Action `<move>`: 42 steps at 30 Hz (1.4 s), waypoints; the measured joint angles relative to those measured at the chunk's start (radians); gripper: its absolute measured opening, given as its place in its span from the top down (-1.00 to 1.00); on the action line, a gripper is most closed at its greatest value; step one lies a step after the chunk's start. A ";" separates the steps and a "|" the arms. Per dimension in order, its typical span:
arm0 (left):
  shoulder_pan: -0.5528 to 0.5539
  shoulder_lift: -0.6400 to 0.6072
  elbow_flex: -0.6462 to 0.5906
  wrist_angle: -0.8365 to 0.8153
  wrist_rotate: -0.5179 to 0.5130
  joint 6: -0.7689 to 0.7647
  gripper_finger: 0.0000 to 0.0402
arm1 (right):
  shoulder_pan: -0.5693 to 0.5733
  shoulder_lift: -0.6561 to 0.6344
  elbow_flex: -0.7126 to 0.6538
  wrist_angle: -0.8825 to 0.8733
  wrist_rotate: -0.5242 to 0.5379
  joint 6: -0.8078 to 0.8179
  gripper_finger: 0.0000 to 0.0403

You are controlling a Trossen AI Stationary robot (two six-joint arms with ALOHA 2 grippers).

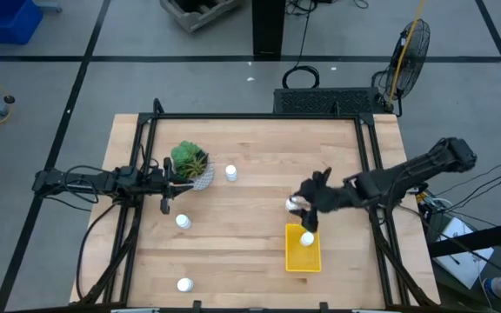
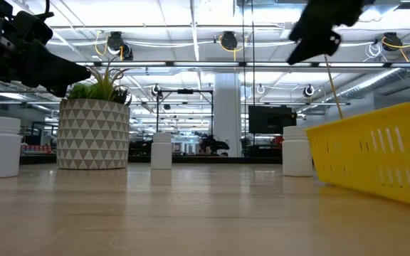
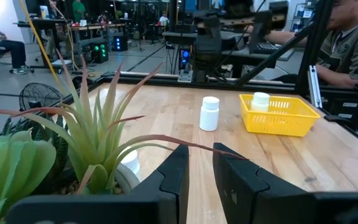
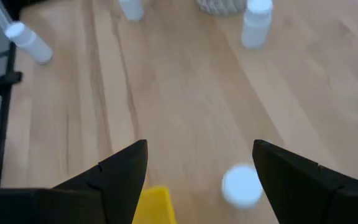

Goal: Pick and place pill bottles into a basket
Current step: Put the pill bottle into the basket

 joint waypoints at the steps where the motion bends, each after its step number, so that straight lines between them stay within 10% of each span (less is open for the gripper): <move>1: 0.000 0.000 0.000 0.000 0.000 0.000 0.62 | -0.023 0.006 0.006 0.003 -0.022 -0.030 -0.40; 16: 0.000 0.001 0.000 0.000 0.000 0.000 0.62 | -0.197 0.253 0.340 -0.441 -0.056 -0.201 -0.40; 42: 0.000 0.100 -0.001 0.013 -0.003 0.008 0.62 | -0.210 0.350 0.245 -0.412 -0.159 -0.195 -0.40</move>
